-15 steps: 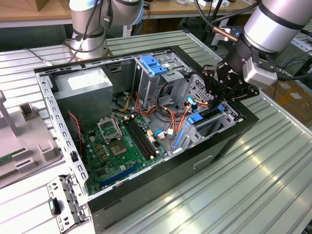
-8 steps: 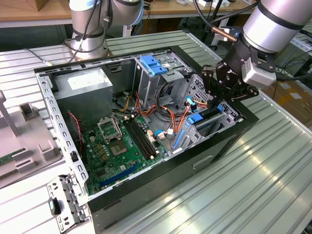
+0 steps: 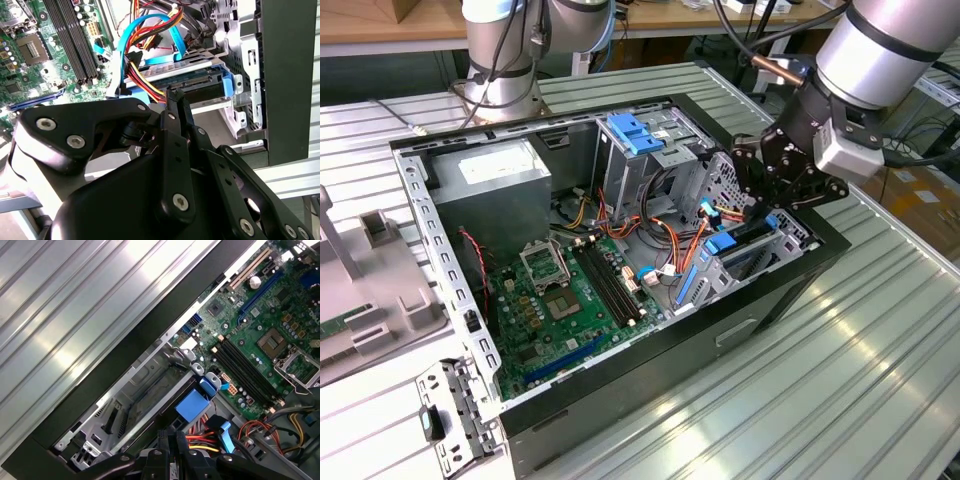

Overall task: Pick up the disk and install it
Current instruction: 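Insert the first disk wire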

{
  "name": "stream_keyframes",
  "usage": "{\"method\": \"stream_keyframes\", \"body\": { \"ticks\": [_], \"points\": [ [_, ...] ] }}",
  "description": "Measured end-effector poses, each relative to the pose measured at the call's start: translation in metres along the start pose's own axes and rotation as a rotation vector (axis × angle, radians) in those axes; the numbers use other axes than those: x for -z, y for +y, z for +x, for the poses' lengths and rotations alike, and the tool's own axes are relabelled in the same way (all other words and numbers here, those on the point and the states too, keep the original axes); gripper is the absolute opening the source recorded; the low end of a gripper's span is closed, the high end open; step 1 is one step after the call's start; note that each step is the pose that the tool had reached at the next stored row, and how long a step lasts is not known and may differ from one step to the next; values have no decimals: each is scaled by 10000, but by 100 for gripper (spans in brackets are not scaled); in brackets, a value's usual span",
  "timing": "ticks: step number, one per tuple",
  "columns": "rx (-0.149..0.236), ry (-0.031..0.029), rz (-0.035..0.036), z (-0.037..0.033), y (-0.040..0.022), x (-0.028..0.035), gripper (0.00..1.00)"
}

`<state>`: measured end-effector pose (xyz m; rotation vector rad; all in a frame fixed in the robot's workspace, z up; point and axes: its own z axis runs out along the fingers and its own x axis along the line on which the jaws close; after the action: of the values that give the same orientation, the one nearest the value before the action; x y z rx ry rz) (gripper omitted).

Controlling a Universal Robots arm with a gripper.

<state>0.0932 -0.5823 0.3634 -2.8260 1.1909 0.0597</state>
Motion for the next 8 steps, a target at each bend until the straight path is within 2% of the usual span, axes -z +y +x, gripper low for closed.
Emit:
{"method": "stream_keyframes", "body": {
  "ticks": [8],
  "points": [
    [-26, 1, 2, -18, 19, -1, 17]
  ]
}}
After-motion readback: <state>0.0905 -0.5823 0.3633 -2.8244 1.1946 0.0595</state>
